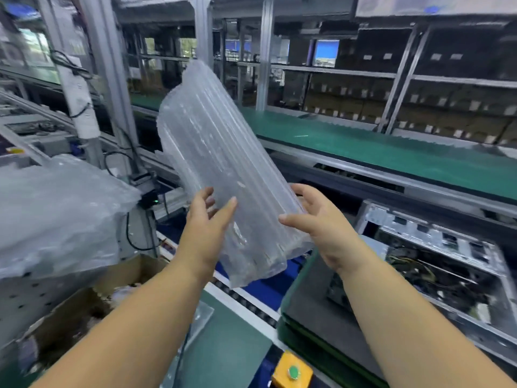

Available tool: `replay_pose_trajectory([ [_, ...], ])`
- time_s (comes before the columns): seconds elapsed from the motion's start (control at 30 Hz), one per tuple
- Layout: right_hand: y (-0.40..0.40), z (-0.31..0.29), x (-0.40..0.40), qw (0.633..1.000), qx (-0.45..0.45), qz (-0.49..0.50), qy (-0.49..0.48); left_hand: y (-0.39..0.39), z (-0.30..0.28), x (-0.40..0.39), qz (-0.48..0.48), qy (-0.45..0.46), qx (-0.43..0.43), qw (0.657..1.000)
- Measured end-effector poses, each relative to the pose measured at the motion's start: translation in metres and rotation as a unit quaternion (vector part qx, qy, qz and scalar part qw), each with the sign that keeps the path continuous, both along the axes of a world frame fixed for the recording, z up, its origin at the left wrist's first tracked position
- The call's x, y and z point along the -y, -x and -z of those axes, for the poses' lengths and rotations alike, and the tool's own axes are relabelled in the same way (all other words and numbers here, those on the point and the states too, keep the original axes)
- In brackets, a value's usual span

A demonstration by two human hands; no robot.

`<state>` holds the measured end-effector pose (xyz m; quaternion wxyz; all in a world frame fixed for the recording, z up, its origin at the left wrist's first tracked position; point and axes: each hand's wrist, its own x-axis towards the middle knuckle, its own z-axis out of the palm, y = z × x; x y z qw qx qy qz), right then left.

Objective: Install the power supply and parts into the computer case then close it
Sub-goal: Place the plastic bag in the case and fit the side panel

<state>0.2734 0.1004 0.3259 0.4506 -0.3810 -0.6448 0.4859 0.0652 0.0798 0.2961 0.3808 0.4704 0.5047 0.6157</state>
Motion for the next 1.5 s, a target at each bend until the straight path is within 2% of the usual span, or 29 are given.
replay_pose_trajectory([
  [0.13, -0.077, 0.004, 0.016, 0.998, 0.070, 0.002, 0.002, -0.077, -0.008, -0.009, 0.108, 0.096, 0.166, 0.975],
  [0.2, -0.114, 0.005, 0.024, 0.995, 0.096, 0.016, 0.007, -0.114, -0.011, -0.009, 0.137, 0.123, 0.219, 0.958],
  [0.4, -0.221, 0.004, 0.045, 0.992, 0.113, 0.028, 0.047, -0.222, -0.008, -0.006, 0.204, 0.136, 0.264, 0.933],
  [0.5, -0.264, 0.007, 0.054, 0.991, 0.099, 0.030, 0.081, -0.267, -0.001, -0.005, 0.267, 0.117, 0.322, 0.901],
  [0.57, -0.288, 0.009, 0.058, 0.988, 0.120, 0.045, 0.084, -0.292, 0.003, -0.006, 0.285, 0.108, 0.356, 0.883],
  [0.63, -0.308, 0.012, 0.061, 0.980, 0.171, 0.077, 0.067, -0.314, 0.008, -0.009, 0.272, 0.110, 0.366, 0.883],
  [0.77, -0.337, 0.017, 0.063, 0.922, 0.343, 0.179, -0.019, -0.352, 0.021, -0.017, 0.259, 0.139, 0.351, 0.889],
  [0.97, -0.353, 0.024, 0.050, 0.885, 0.423, 0.196, -0.022, -0.390, 0.040, -0.028, 0.305, 0.179, 0.363, 0.862],
  [1.1, -0.361, 0.028, 0.030, 0.883, 0.427, 0.195, 0.013, -0.397, 0.048, -0.045, 0.341, 0.203, 0.367, 0.841],
  [1.2, -0.364, 0.030, 0.016, 0.875, 0.431, 0.221, 0.022, -0.394, 0.053, -0.064, 0.382, 0.207, 0.337, 0.835],
  [1.27, -0.365, 0.032, 0.011, 0.864, 0.437, 0.248, 0.025, -0.391, 0.058, -0.080, 0.390, 0.215, 0.297, 0.845],
  [1.37, -0.366, 0.039, 0.002, 0.810, 0.499, 0.307, -0.001, -0.383, 0.068, -0.110, 0.370, 0.233, 0.200, 0.877],
  [1.5, -0.367, 0.051, -0.003, 0.767, 0.534, 0.355, 0.001, -0.363, 0.072, -0.147, 0.330, 0.214, 0.063, 0.917],
])
